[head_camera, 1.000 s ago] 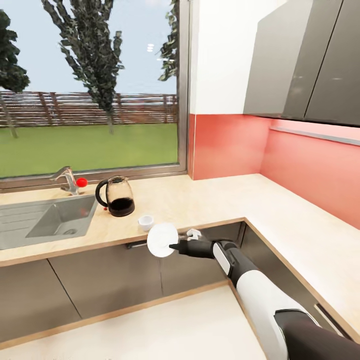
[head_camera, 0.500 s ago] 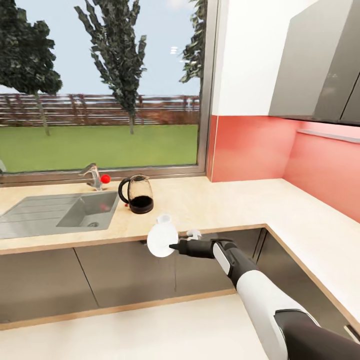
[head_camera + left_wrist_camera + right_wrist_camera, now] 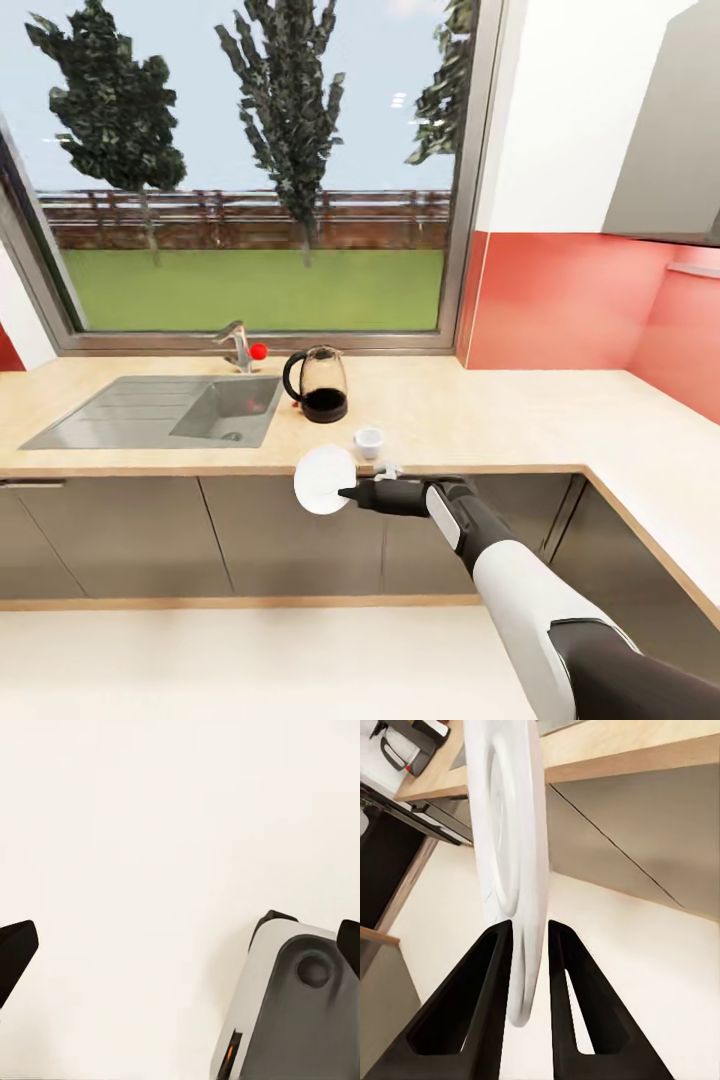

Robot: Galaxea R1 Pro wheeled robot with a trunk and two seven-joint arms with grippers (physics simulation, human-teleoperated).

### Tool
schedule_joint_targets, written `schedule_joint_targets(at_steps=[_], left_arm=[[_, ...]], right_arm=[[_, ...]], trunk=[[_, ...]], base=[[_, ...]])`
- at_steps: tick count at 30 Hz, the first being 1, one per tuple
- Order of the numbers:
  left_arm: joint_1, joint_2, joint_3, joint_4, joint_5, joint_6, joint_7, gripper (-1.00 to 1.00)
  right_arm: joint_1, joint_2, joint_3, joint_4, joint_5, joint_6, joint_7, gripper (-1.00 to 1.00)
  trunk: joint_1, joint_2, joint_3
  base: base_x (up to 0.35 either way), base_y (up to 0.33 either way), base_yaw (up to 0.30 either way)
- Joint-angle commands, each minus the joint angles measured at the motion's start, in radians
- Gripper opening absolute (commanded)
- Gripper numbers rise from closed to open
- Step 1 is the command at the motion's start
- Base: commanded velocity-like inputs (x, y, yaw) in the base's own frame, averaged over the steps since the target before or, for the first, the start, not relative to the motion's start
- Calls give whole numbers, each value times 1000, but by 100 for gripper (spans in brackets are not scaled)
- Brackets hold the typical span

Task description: Set up a coffee station on the kitchen countertop: keep the coffee maker on the countertop, move the bottle of coffee from the kitchen shelf to the counter next to the coffee maker, place a paper coffee filter on top of the coffee maker, put the saucer next to the coffee maker with the coffee cup on the saucer, and place the electric kettle next to the coffee maker.

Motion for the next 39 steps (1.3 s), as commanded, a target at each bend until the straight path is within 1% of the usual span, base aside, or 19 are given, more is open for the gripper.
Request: schedule_joint_targets(at_steps=[1, 5, 9, 15, 29, 39], left_arm=[[0, 0, 2, -1, 10, 1, -8, 100], [0, -2, 2, 0, 11, 2, -5, 100], [0, -12, 2, 0, 8, 2, 0, 100], [0, -14, 2, 0, 8, 2, 1, 100], [1, -16, 2, 0, 8, 2, 1, 100], [0, -16, 2, 0, 8, 2, 1, 100]], right_arm=[[-1, 1, -3, 0, -10, 10, 1, -100], [-1, 1, -3, 0, -10, 10, 1, -100], [-1, 1, -3, 0, -10, 11, 1, -100], [-1, 1, -3, 0, -10, 10, 1, -100], [-1, 1, -3, 1, -10, 11, 1, -100], [-1, 1, -3, 2, -10, 12, 1, -100]], trunk=[[1, -2, -2], [1, -2, -2], [1, -2, -2], [1, -2, 1], [1, -2, 7], [1, -2, 11]], base=[[0, 0, 278], [0, 0, 278], [0, 0, 278], [44, 40, 278], [213, 229, 278], [133, 313, 278]])
